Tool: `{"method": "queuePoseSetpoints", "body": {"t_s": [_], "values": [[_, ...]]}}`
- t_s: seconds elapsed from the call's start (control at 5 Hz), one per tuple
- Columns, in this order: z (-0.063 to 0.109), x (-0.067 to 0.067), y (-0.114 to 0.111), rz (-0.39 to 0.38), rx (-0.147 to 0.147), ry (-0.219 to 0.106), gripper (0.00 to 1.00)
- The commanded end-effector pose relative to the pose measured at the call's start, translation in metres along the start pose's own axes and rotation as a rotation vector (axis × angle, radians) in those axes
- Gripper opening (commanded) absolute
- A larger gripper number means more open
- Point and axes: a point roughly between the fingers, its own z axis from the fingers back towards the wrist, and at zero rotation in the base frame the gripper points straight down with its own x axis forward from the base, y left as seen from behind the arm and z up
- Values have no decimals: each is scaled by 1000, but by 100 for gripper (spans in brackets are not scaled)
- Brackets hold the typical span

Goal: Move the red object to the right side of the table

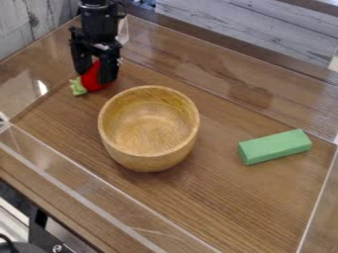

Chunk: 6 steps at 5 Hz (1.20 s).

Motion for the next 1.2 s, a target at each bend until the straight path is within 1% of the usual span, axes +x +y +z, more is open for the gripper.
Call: {"method": "queuePoseSetpoints", "body": {"t_s": [0.0, 0.2, 0.6, 1.0], "values": [[27, -5, -5, -29, 42, -58, 100], [31, -9, -10, -49, 46, -56, 100], [26, -10, -23, -101, 56, -54, 100], [34, -6, -4, -43, 40, -62, 100]]}}
